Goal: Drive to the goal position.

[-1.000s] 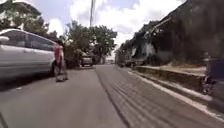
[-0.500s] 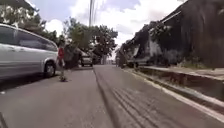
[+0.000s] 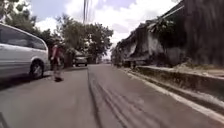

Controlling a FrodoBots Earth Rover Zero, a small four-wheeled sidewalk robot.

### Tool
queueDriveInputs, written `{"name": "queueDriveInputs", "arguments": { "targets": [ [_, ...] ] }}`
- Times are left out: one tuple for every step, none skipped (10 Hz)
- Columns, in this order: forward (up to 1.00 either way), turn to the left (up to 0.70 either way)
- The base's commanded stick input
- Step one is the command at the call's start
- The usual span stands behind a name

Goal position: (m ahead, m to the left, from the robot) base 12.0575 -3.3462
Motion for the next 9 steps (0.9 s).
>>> {"name": "queueDriveInputs", "arguments": {
  "targets": [
    [1.0, 0.0],
    [1.0, 0.0],
    [1.0, 0.0],
    [1.0, 0.0],
    [1.0, 0.0],
    [1.0, 0.0],
    [1.0, 0.0],
    [1.0, 0.0],
    [1.0, 0.0]
  ]
}}
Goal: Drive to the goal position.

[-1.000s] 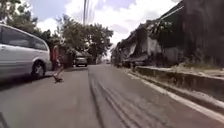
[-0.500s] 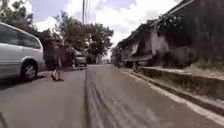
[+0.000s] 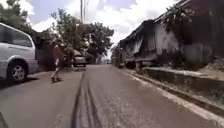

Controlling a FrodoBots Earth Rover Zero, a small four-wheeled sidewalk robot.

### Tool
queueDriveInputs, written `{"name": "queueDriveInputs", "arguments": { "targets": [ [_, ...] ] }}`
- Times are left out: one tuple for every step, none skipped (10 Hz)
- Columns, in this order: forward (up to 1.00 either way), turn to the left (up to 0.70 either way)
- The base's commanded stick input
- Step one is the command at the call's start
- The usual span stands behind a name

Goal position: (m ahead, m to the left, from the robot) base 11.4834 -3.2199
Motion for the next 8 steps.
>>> {"name": "queueDriveInputs", "arguments": {
  "targets": [
    [1.0, 0.0],
    [1.0, 0.0],
    [1.0, 0.0],
    [1.0, 0.0],
    [1.0, 0.0],
    [1.0, 0.0],
    [1.0, 0.0],
    [1.0, 0.0]
  ]
}}
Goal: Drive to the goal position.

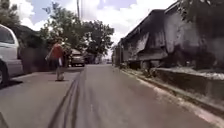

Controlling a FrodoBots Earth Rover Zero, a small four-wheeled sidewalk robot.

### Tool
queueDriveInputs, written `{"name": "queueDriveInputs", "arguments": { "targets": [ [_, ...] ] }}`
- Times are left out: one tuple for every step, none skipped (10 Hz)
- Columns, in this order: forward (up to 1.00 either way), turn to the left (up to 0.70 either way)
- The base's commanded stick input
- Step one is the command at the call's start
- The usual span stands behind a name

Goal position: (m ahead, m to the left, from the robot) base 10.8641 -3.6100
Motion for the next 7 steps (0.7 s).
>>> {"name": "queueDriveInputs", "arguments": {
  "targets": [
    [1.0, 0.0],
    [1.0, 0.0],
    [1.0, 0.0],
    [1.0, 0.0],
    [1.0, 0.0],
    [1.0, 0.0],
    [1.0, 0.0]
  ]
}}
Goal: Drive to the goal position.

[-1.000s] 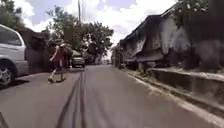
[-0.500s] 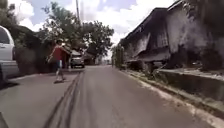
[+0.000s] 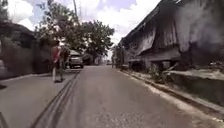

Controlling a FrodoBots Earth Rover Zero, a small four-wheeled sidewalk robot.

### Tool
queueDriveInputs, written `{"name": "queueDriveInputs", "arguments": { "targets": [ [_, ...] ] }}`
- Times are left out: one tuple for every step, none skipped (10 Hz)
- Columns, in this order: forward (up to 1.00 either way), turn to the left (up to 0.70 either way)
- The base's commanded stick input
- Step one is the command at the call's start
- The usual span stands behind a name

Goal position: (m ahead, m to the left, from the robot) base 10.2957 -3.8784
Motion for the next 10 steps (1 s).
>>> {"name": "queueDriveInputs", "arguments": {
  "targets": [
    [1.0, 0.0],
    [1.0, 0.0],
    [1.0, 0.0],
    [1.0, 0.0],
    [1.0, 0.0],
    [1.0, 0.0],
    [1.0, 0.0],
    [1.0, 0.11],
    [1.0, 0.27],
    [1.0, 0.27]
  ]
}}
